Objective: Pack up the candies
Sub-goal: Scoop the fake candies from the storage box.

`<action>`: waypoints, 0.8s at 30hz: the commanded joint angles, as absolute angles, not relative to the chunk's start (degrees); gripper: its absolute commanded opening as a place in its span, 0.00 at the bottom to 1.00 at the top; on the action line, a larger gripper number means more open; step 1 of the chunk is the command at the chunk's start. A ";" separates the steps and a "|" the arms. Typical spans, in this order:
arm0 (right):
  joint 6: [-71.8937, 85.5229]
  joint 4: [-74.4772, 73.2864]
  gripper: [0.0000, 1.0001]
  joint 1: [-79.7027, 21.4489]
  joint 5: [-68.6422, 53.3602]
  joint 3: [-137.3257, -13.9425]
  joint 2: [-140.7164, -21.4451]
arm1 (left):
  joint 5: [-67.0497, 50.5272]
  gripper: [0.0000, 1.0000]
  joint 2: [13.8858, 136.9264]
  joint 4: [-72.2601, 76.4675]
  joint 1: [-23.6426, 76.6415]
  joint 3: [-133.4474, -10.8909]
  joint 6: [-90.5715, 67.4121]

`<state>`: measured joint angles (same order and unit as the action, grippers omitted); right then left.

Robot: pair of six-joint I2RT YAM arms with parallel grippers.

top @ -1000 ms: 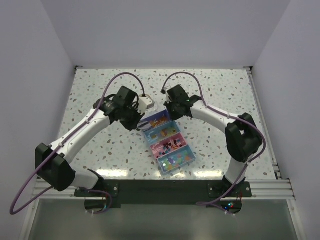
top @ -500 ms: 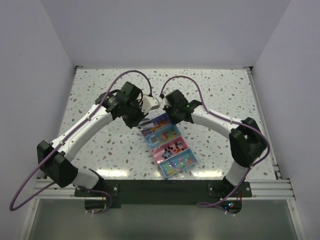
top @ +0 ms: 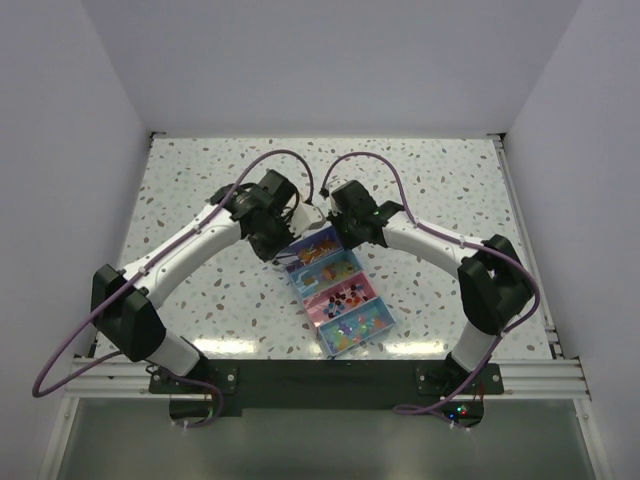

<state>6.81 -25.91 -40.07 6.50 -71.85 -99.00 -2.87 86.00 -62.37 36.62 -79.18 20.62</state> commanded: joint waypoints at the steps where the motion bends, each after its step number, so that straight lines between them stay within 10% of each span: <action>1: 5.80 -23.38 0.00 -40.25 5.80 -72.51 -96.24 | -0.09 0.00 87.71 -63.89 37.35 -81.38 21.45; 18: 6.15 -23.47 0.00 -40.25 4.83 -72.95 -96.06 | 3.16 0.00 93.43 -66.45 39.55 -86.92 20.48; 24: 6.68 -25.40 0.30 -39.99 3.08 -74.09 -93.69 | 1.59 0.00 87.37 -60.32 39.37 -83.77 22.94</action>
